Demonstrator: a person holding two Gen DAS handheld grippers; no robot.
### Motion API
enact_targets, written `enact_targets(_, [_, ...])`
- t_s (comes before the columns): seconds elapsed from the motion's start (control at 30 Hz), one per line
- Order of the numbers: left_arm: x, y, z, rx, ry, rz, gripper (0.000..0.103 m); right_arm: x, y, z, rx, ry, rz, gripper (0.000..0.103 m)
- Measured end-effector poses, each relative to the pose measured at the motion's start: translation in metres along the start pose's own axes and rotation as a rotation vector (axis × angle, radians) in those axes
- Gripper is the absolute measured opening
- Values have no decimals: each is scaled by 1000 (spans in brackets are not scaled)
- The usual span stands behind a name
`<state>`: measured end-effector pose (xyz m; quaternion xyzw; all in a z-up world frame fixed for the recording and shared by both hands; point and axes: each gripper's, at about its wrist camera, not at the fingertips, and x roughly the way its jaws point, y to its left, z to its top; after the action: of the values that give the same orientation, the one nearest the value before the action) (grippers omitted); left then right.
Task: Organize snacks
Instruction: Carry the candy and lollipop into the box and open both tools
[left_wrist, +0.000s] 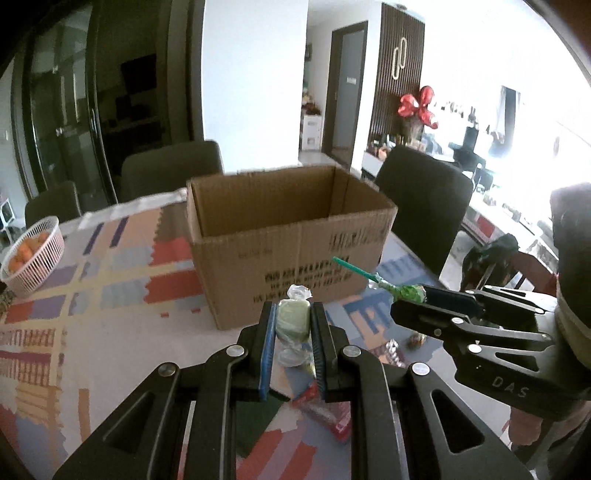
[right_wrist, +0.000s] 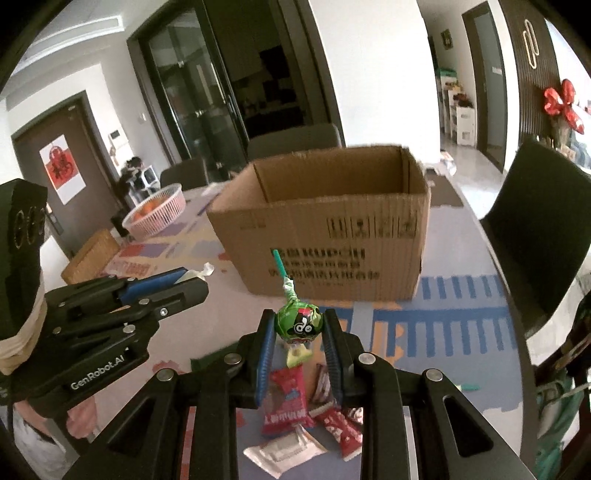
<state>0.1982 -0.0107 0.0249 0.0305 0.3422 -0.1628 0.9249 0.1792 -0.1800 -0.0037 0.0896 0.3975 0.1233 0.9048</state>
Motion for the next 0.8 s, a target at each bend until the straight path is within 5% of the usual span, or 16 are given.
enact_targets(0.43, [-24, 6, 46, -6, -115, 23, 20, -22, 10, 45, -21, -120, 6, 27])
enact_targets(0.8, [-14, 24, 79, -29, -135, 25, 20, -15, 13, 82, -43, -155, -6, 27])
